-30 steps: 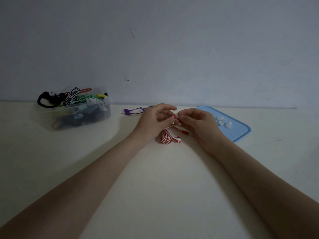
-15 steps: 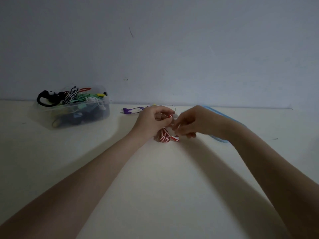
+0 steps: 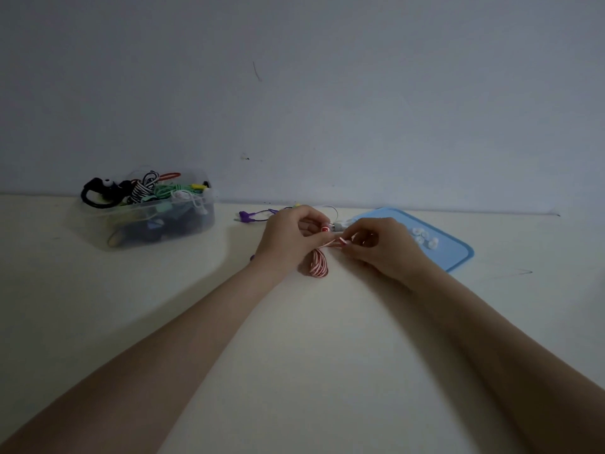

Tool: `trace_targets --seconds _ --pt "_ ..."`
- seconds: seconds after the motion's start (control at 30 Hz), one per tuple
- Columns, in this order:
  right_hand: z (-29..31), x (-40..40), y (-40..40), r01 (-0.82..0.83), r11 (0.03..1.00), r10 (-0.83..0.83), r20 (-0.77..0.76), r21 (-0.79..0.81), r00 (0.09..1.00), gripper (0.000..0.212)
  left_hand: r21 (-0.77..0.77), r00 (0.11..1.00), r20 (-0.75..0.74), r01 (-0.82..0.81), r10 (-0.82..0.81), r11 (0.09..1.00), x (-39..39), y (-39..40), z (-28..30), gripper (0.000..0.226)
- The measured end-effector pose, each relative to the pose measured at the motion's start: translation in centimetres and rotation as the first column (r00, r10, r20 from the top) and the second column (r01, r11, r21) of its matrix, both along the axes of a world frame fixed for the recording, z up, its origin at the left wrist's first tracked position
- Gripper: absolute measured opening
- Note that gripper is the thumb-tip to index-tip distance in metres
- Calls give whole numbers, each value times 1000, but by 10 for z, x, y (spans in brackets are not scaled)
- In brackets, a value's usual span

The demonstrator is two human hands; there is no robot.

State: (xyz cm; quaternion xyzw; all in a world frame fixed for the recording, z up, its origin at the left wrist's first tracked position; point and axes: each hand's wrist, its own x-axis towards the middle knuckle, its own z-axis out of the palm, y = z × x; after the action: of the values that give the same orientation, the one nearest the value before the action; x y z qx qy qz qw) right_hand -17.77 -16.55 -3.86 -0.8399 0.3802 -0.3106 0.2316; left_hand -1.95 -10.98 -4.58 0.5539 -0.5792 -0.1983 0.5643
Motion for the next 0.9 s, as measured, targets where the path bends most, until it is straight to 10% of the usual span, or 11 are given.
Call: trace_targets --seconds 0.63,0.9 --pt "-7 9 9 -12 978 40 132 -210 990 12 67 981 -102 173 -166 983 -2 3 1 25" --pt "0 10 12 -134 938 -69 553 319 830 14 68 975 -189 128 -113 989 0 4 4 25"
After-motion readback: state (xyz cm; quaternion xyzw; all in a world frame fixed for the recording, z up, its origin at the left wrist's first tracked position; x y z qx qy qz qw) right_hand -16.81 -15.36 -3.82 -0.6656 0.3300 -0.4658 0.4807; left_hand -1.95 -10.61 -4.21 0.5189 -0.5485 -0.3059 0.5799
